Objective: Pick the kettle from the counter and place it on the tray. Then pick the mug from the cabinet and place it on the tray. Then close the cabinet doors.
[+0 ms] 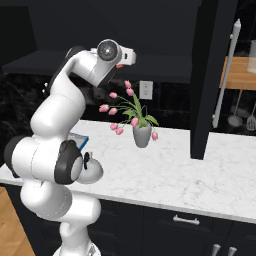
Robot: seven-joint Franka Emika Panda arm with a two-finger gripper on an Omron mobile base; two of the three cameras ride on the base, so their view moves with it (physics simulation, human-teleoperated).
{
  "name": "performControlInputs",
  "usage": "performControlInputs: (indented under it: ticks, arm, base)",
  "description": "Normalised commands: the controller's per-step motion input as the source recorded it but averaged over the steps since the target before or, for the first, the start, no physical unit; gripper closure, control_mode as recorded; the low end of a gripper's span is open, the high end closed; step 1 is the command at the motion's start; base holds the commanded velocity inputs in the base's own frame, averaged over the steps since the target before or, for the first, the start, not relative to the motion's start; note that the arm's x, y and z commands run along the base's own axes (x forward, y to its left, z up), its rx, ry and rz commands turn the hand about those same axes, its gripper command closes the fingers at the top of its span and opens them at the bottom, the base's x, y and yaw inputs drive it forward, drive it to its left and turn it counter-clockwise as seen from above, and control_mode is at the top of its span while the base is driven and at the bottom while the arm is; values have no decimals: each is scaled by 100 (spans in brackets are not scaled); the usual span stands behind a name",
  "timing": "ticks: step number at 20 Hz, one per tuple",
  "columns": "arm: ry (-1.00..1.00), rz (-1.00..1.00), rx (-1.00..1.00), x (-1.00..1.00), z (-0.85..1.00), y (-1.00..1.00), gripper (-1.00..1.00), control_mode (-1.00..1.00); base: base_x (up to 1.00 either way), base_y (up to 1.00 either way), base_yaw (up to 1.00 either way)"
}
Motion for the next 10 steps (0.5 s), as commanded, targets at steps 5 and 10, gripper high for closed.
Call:
performControlInputs:
  ticks: [5,10]
  arm:
    - [-4,0,1,-5,1,0,100,-100]
    - [-1,0,0,-2,0,0,100,-100]
  base:
    - [0,0,0]
    - [0,0,0]
